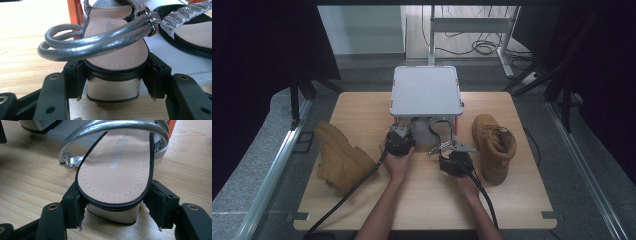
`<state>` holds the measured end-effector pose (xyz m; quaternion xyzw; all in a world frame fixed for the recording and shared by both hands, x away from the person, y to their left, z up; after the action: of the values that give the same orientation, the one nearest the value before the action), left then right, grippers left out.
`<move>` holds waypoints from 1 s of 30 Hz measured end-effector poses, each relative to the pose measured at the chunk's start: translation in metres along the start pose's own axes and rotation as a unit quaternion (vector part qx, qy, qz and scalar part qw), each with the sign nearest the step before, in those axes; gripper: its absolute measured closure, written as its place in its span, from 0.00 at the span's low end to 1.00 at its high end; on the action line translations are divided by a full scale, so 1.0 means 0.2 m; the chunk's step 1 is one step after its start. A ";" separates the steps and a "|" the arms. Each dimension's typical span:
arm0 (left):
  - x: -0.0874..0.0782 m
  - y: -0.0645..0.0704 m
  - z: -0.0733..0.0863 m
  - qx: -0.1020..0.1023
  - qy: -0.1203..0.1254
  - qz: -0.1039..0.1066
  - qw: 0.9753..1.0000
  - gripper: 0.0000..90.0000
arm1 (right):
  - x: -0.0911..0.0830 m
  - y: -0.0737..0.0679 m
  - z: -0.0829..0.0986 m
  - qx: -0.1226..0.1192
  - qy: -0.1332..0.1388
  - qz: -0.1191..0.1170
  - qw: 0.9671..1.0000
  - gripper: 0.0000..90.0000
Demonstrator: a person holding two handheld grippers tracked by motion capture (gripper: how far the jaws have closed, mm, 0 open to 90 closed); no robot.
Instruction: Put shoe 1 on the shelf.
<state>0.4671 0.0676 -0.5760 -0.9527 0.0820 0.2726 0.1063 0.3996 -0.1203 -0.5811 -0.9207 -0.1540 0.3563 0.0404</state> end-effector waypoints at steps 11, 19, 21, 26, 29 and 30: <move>0.00 -0.01 0.00 -0.001 -0.007 0.012 1.000 0.46 | 0.00 0.00 0.00 0.003 0.001 0.001 1.000 0.42; 0.00 -0.02 0.01 -0.002 -0.012 0.021 1.000 0.46 | 0.01 -0.03 -0.02 0.021 0.021 0.006 1.000 0.43; 0.00 -0.02 0.01 -0.001 -0.012 0.022 1.000 0.46 | 0.01 -0.03 -0.03 0.029 0.025 0.005 0.999 0.43; -0.01 -0.02 0.01 0.001 -0.015 0.024 1.000 0.46 | 0.01 -0.05 -0.06 0.045 0.040 0.010 0.998 0.43; -0.01 -0.02 0.01 0.001 -0.015 0.025 1.000 0.46 | 0.01 -0.06 -0.09 0.053 0.044 0.013 0.998 0.44; -0.01 -0.02 0.01 0.001 -0.015 0.026 1.000 0.46 | 0.02 -0.07 -0.10 0.054 0.043 0.015 0.998 0.44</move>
<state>0.4660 0.0720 -0.5761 -0.9460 0.1051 0.2892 0.1016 0.4120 -0.1058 -0.5659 -0.9340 -0.1190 0.3243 0.0910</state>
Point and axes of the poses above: each handheld gripper's, and its own axes: x roughly forward along the jaws, z roughly out of its underside, y roughly to its right, the point moved 7 cm from there along x, roughly forward along the jaws, and after that the axes turned 10 degrees about x, right-handed, at the moved point
